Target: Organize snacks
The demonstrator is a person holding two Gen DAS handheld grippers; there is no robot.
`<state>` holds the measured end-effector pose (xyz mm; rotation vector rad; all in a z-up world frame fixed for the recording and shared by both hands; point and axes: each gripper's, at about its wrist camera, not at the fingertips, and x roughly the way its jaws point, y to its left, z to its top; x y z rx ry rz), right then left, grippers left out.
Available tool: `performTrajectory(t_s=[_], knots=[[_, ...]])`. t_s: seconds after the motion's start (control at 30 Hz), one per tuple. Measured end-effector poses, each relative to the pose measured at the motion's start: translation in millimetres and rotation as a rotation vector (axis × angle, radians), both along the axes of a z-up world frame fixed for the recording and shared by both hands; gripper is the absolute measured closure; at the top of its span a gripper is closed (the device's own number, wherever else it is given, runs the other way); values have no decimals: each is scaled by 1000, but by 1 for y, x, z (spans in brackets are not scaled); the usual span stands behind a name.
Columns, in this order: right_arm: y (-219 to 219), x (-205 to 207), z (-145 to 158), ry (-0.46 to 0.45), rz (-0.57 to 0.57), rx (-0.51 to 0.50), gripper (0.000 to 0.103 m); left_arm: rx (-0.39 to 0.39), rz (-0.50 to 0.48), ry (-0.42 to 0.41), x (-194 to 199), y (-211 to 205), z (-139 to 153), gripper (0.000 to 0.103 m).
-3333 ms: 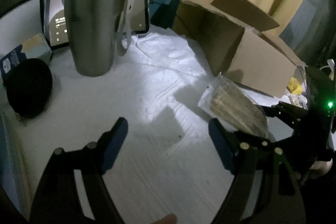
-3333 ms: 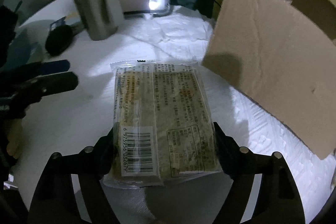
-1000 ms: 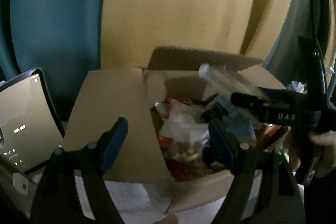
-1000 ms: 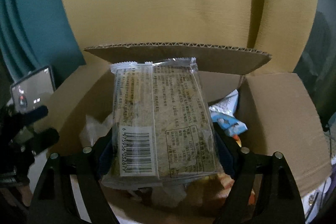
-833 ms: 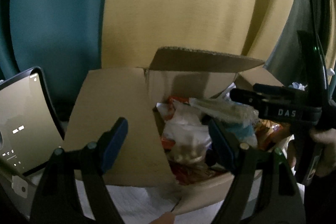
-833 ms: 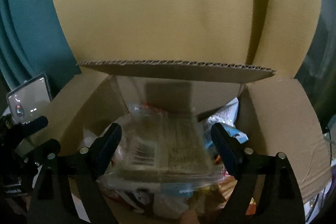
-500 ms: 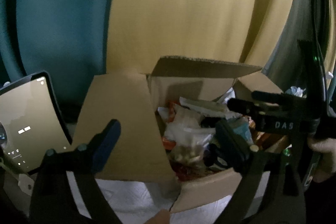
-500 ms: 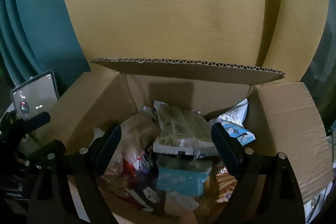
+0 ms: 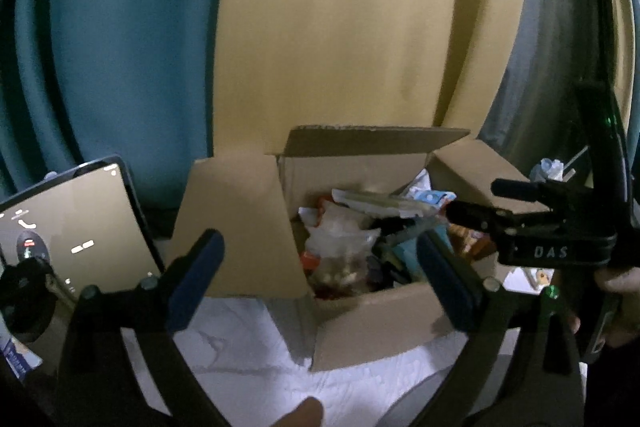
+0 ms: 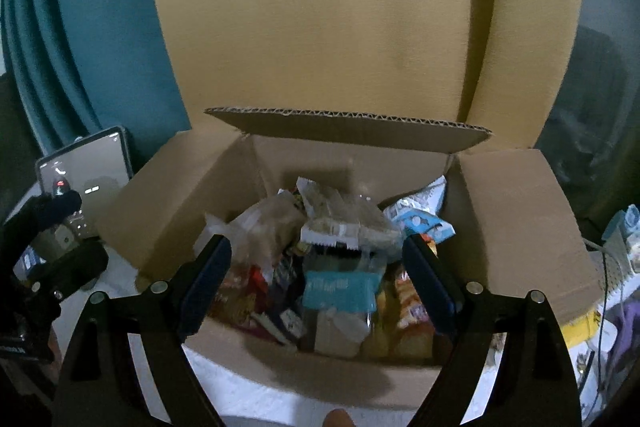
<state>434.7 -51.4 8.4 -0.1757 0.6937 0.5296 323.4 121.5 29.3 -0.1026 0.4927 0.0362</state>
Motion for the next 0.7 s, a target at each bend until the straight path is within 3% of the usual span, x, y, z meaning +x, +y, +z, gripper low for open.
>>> performTrajectory(t_s=[0.33, 0.7], knots=[[-23, -49, 7, -21, 0, 1, 14, 13, 3, -8, -42, -19, 7, 5], [-45, -102, 0, -33, -3, -15, 14, -14, 4, 11, -88, -40, -7, 5]])
